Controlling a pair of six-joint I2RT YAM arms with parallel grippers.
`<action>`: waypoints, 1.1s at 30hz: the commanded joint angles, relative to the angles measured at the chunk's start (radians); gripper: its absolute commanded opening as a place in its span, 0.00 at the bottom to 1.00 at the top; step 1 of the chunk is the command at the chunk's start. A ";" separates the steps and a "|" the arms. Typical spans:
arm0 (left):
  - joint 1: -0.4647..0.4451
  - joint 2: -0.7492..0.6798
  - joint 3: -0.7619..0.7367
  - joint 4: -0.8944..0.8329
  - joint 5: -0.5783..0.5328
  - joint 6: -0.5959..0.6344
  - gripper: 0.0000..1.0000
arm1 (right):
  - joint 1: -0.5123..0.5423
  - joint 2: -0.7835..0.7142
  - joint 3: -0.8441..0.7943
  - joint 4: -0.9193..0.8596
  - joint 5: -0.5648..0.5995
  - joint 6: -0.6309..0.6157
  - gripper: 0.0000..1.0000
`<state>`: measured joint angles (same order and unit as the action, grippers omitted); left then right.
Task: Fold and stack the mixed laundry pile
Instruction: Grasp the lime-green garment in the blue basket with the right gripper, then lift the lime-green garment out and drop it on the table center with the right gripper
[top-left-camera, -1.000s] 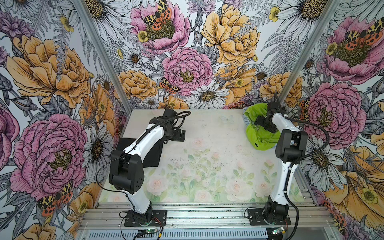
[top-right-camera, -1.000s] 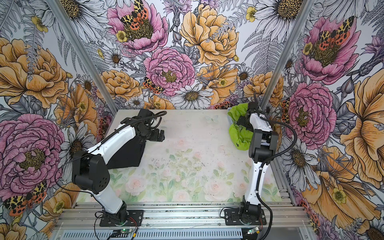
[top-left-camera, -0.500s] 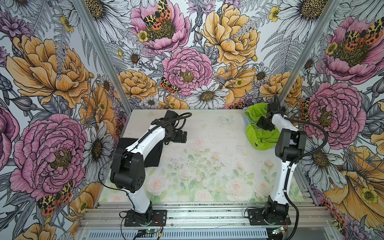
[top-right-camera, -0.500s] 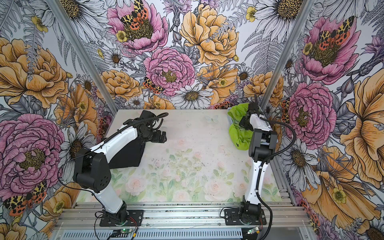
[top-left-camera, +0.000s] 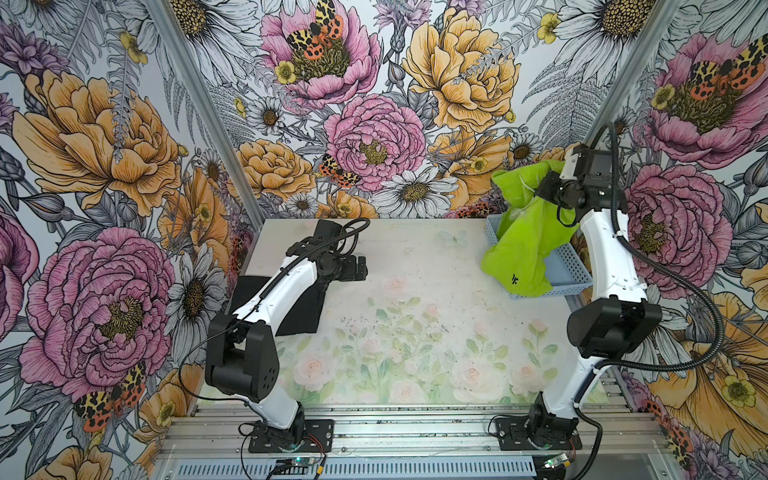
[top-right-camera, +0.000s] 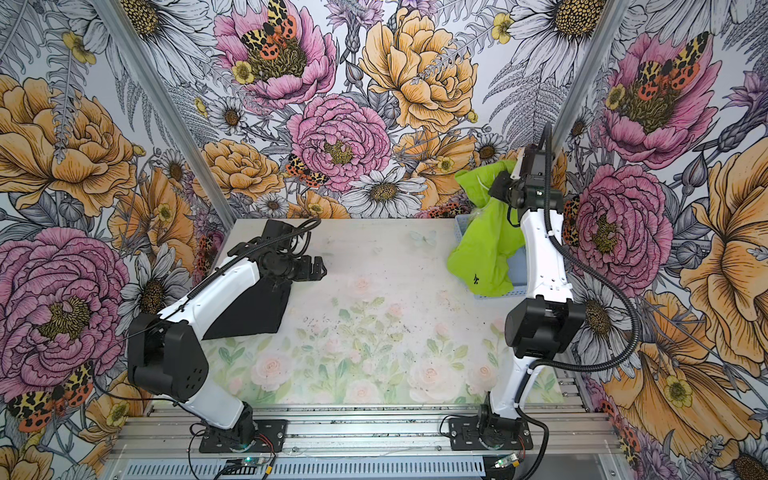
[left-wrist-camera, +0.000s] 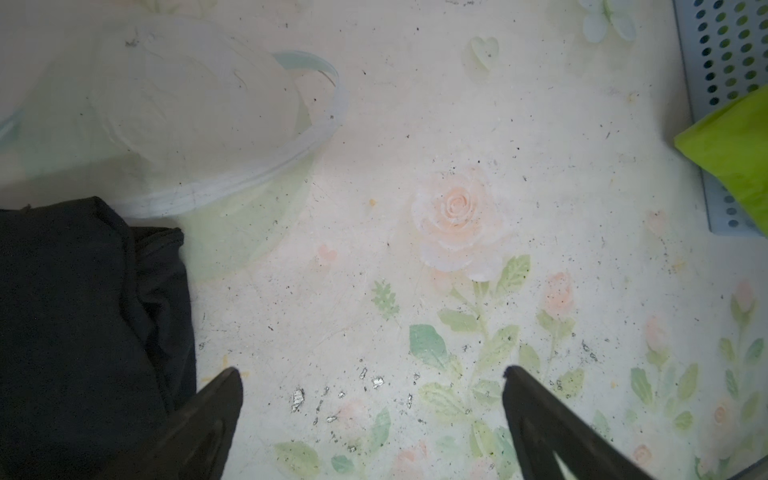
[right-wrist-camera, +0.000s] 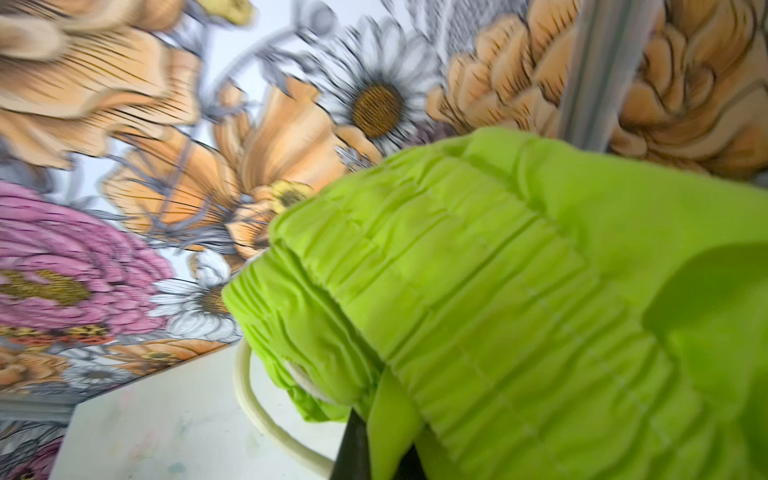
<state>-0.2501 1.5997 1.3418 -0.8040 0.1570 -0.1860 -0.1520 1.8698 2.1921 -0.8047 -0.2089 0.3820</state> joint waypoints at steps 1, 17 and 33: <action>0.030 -0.051 -0.030 0.044 0.043 -0.028 0.99 | 0.070 -0.031 0.140 -0.073 -0.120 -0.064 0.00; 0.194 -0.280 -0.088 0.042 0.093 -0.062 0.99 | 0.342 -0.108 0.287 -0.452 -0.321 -0.286 0.00; 0.232 -0.340 -0.049 0.009 0.063 -0.067 0.99 | 0.753 0.255 0.299 -0.565 -0.271 -0.399 0.00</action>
<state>-0.0299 1.2903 1.2736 -0.7868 0.2260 -0.2405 0.5728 2.0556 2.4569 -1.3724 -0.4828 0.0044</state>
